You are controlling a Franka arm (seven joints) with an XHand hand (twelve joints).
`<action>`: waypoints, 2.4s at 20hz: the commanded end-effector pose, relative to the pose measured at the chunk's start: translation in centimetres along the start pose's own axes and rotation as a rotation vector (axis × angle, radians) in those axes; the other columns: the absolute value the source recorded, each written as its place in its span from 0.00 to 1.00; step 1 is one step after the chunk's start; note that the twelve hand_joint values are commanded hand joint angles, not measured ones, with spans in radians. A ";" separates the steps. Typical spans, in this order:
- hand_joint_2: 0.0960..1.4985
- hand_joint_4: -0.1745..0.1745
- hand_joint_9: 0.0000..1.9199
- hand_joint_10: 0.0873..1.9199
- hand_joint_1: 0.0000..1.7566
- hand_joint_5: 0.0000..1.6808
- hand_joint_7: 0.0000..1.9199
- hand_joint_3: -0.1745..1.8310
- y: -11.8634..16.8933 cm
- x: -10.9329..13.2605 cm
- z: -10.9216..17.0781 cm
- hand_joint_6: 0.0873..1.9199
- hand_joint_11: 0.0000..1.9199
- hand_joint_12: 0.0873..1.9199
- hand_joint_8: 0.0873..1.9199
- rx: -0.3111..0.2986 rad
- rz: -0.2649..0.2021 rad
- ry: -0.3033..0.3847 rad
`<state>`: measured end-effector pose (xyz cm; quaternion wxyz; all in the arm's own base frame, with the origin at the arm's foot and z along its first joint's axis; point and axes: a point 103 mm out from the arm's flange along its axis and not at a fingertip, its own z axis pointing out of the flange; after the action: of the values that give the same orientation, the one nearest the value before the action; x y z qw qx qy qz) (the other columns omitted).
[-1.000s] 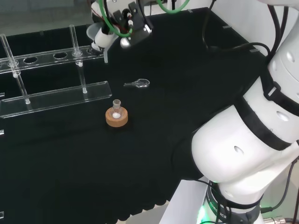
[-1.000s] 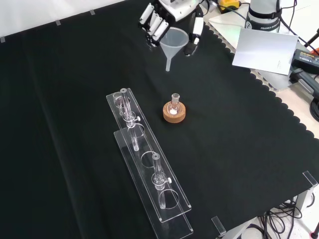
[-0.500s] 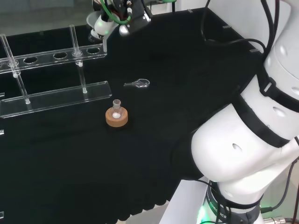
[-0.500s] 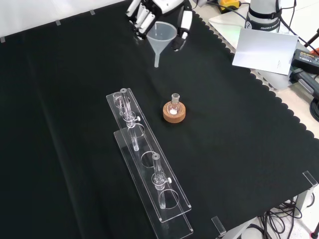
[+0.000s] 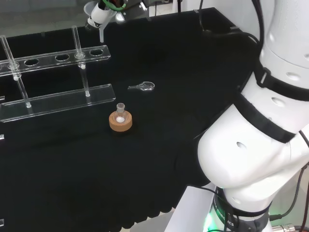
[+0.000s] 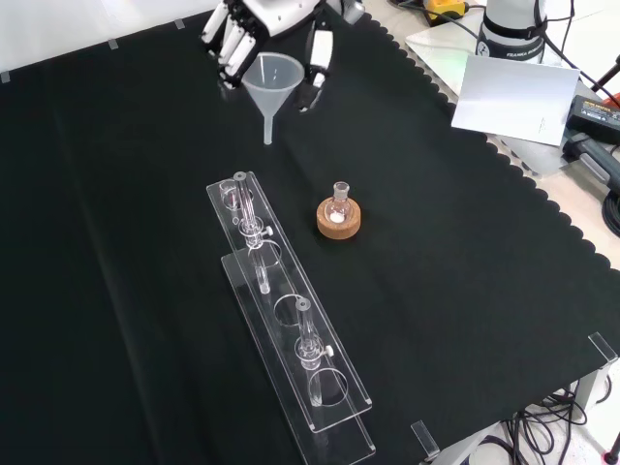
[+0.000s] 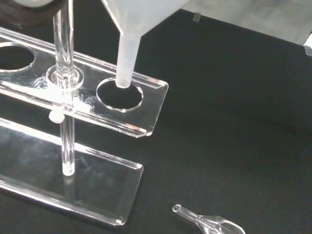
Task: Put the funnel back on the funnel stand.
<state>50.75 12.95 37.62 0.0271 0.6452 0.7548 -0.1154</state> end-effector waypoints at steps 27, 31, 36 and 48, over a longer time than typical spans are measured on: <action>0.50 0.59 0.65 0.17 0.43 0.50 0.40 0.32 8.8 1.7 9.0 0.35 0.31 0.64 0.34 0.093 -0.070 -0.016; 0.49 0.57 0.63 0.17 0.43 0.49 0.39 0.32 8.7 1.5 9.4 0.36 0.31 0.63 0.34 0.104 -0.073 -0.020; 0.48 0.43 0.47 0.20 0.42 0.32 0.27 0.31 8.1 1.7 10.0 0.35 0.26 0.65 0.36 0.135 -0.087 -0.009; 0.43 0.37 0.08 0.38 0.28 0.13 0.00 0.18 1.7 0.7 7.4 0.00 0.07 0.76 0.23 0.056 -0.123 0.043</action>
<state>54.26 13.06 27.65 -0.0293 0.5993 0.7844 -0.1572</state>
